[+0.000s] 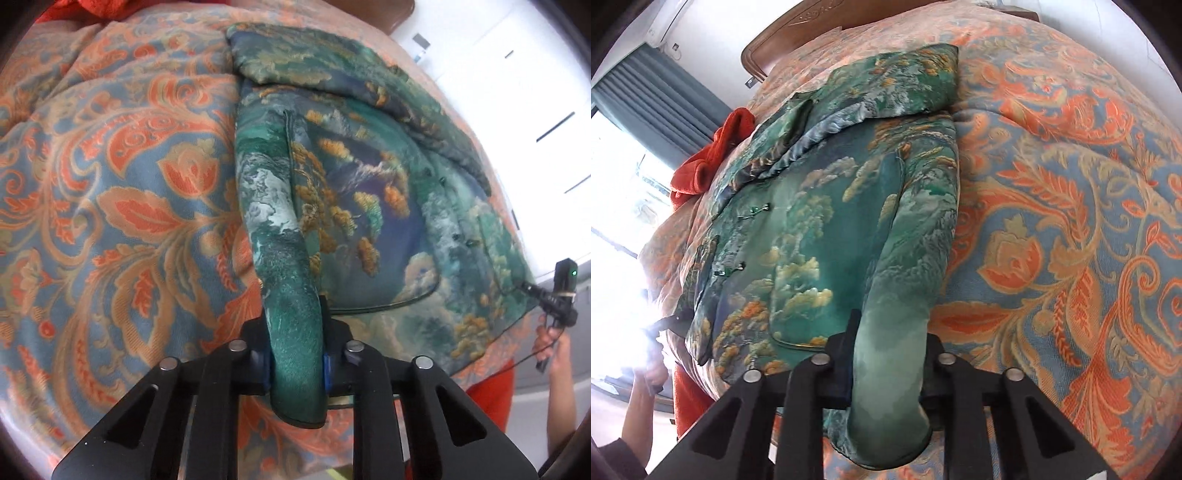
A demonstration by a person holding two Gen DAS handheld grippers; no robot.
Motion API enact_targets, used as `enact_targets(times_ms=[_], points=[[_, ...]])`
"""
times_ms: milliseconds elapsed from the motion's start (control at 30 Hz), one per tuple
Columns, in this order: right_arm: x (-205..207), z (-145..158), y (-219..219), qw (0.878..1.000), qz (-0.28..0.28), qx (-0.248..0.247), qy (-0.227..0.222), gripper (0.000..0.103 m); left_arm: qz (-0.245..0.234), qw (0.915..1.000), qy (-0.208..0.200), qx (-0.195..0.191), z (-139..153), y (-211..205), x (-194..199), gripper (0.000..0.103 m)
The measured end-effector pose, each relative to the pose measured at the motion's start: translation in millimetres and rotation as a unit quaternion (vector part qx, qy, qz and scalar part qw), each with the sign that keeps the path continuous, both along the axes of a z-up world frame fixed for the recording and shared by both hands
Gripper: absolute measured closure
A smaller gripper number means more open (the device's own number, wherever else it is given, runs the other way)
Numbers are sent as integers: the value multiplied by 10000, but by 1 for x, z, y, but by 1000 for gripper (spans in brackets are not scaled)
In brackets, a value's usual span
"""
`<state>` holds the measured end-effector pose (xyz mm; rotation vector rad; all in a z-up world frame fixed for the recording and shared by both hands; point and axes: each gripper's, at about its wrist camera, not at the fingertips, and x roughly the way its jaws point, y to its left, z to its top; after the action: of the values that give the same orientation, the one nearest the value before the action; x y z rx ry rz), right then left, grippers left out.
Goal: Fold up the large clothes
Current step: 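Grasp the jacket hem with both grippers and lift it toward the collar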
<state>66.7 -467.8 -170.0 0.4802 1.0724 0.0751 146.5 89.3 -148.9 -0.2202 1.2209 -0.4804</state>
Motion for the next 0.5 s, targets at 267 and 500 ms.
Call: enact_targets(times_ms=[267, 500], points=[[-7, 16, 3, 10000, 22, 18, -95, 85, 69, 9997, -208, -122, 19, 16, -15, 90], [-16, 23, 9, 9997, 180, -109, -141, 88, 167, 9996, -224, 39, 17, 12, -19, 92]])
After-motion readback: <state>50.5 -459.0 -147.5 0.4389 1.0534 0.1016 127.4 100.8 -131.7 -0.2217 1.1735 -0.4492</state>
